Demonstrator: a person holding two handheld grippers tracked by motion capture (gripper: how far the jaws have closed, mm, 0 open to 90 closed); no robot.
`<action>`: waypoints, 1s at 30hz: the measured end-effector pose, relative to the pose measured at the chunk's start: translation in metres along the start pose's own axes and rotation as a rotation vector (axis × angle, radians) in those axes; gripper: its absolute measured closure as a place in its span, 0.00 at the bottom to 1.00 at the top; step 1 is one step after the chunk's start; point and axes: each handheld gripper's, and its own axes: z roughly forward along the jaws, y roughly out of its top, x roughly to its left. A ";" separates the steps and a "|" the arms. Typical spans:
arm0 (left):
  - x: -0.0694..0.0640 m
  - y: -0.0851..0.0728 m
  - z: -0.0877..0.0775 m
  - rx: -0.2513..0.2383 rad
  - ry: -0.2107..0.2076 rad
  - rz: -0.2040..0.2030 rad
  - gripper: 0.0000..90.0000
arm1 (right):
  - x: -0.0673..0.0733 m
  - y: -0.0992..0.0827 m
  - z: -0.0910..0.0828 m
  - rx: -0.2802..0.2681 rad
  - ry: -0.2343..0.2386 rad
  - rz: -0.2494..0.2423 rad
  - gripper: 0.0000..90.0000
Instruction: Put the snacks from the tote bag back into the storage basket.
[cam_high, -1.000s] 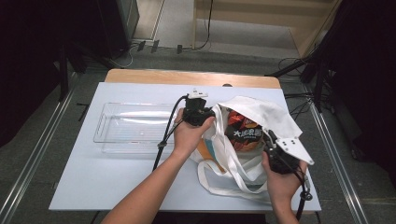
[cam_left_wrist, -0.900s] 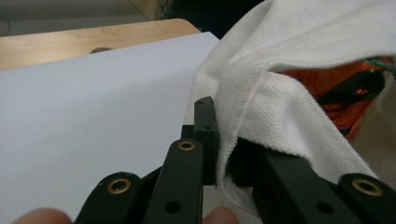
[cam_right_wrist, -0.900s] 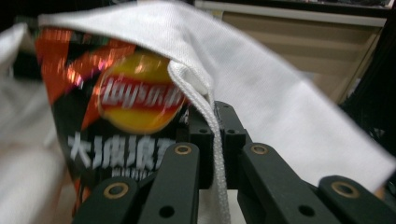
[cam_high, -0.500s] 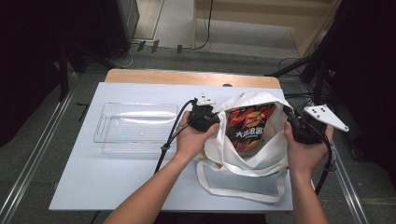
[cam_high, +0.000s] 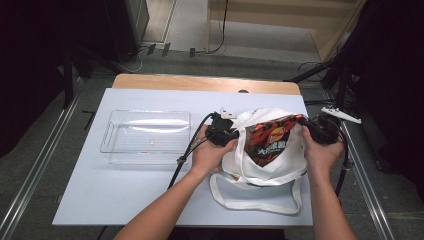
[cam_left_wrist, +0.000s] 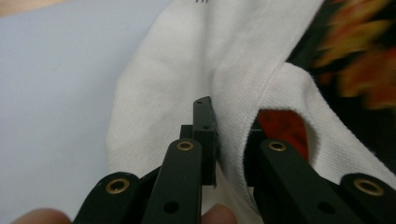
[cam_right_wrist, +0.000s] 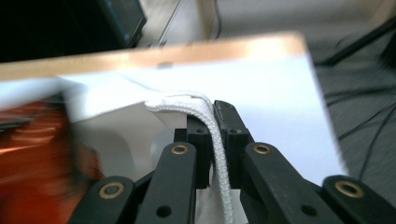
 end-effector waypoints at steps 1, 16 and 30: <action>0.000 -0.001 0.001 0.003 0.012 -0.007 0.93 | -0.004 -0.006 0.004 0.022 0.016 0.012 0.96; 0.008 -0.013 -0.005 -0.046 0.000 -0.060 0.88 | -0.006 -0.037 -0.051 -0.148 0.097 -0.062 0.52; 0.012 -0.019 -0.025 -0.139 -0.054 -0.112 0.68 | 0.016 -0.131 -0.121 -0.060 0.056 0.027 0.49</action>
